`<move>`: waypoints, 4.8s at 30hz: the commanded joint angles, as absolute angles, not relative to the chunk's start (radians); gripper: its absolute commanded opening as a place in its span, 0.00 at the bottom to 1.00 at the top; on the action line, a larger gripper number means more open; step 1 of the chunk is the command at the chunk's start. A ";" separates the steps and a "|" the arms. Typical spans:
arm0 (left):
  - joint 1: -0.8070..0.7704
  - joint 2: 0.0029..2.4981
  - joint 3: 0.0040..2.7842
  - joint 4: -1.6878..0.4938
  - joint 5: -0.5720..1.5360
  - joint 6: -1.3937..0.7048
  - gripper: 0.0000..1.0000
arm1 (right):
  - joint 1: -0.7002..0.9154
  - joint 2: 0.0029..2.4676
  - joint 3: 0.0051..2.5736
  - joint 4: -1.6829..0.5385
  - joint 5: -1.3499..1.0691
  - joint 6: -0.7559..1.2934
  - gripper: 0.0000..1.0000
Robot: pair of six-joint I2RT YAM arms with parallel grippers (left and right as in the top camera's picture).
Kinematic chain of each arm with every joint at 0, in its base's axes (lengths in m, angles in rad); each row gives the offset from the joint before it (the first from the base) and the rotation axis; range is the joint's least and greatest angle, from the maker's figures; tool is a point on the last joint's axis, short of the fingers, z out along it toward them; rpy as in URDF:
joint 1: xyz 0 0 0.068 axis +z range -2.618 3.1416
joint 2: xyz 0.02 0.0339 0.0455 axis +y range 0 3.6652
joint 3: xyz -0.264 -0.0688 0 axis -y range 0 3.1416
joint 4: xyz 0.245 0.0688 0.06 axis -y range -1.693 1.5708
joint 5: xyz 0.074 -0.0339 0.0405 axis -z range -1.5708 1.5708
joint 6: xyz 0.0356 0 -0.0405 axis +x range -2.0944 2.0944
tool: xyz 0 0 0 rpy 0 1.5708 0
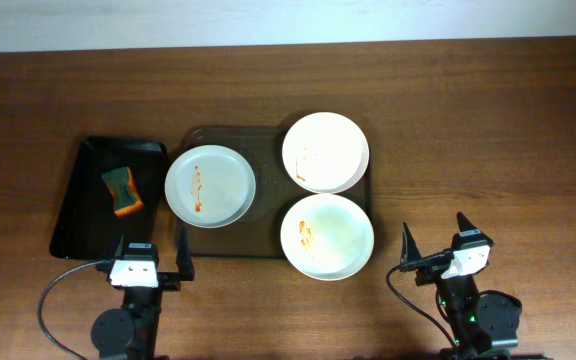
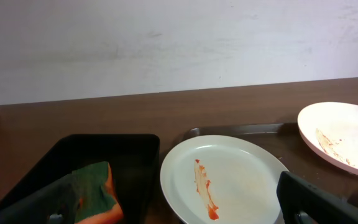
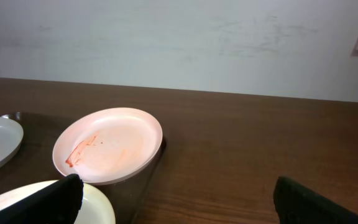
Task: Clean dirty plates on tray and stack at the side
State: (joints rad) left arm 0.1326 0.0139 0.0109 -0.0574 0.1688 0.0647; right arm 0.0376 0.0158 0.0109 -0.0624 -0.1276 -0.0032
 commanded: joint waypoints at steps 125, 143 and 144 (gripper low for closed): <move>0.247 1.459 1.215 -0.803 0.081 -0.105 1.00 | 0.675 2.114 1.222 0.073 -0.206 0.519 0.35; 0.247 1.489 1.214 -0.842 0.081 -0.104 1.00 | 0.667 2.140 1.579 -0.625 -0.036 0.449 0.04; 0.247 1.536 1.214 -0.839 0.079 -0.105 1.00 | 0.667 2.140 1.578 -0.631 -0.037 0.449 0.04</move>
